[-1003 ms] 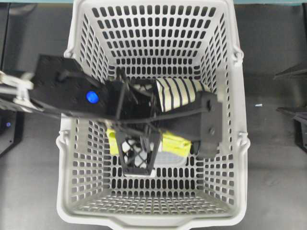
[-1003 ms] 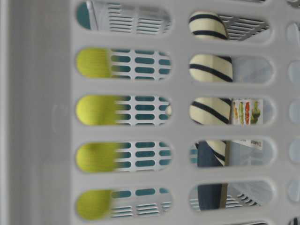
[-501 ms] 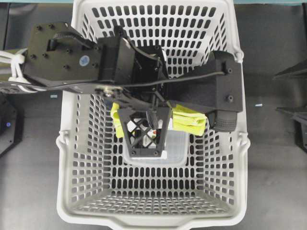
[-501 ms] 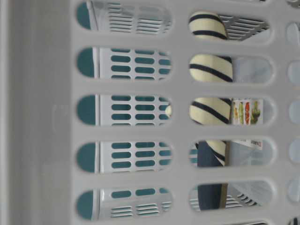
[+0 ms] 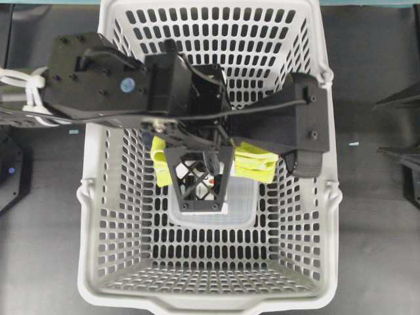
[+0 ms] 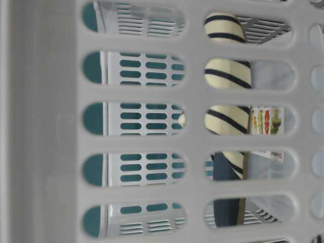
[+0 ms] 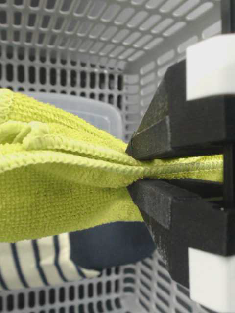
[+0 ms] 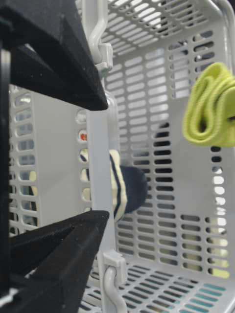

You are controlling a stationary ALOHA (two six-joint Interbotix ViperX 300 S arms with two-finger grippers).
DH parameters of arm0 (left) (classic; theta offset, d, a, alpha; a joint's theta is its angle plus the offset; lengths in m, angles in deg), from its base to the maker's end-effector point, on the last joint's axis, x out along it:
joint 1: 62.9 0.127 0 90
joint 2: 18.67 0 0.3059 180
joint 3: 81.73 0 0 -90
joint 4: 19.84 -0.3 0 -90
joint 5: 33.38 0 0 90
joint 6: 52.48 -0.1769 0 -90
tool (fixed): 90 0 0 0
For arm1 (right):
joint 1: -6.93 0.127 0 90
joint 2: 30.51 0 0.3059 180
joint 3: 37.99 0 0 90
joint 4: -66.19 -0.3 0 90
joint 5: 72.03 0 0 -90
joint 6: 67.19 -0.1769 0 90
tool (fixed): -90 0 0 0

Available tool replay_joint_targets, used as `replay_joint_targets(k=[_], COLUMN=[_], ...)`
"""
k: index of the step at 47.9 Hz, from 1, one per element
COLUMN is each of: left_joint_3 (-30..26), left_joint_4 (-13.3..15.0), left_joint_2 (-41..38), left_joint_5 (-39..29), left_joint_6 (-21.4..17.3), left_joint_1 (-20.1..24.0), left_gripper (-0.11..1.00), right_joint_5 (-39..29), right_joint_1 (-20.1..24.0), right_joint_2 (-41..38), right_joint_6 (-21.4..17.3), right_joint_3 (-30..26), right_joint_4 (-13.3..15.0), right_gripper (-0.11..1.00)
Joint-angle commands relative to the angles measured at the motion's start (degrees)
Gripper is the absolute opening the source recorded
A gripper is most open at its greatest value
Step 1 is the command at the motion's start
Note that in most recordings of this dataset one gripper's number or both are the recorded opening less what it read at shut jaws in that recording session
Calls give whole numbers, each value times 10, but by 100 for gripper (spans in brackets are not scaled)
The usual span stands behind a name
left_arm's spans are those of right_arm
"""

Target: Pick up the yellow cloth from the shopping basket with the left arm.

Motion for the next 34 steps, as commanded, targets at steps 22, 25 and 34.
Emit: replay_joint_targets(k=[22,25,34], left_joint_3=[113,115,116], left_joint_4=[-2,-2,-1], left_joint_2=[75,76,76], left_joint_5=[76,76,76], left_joint_6=[0,0,-1], left_joint_1=[-4,-4,-2], left_gripper=[8,8,8], right_joint_5=[2,0,-10], right_joint_1=[-2,-2,-4], right_joint_2=[14,16,17], right_joint_6=[-2,-2,-2], right_joint_3=[-4,-4,-1], right_joint_4=[-2,-1,-1], right_gripper=[79,79,79])
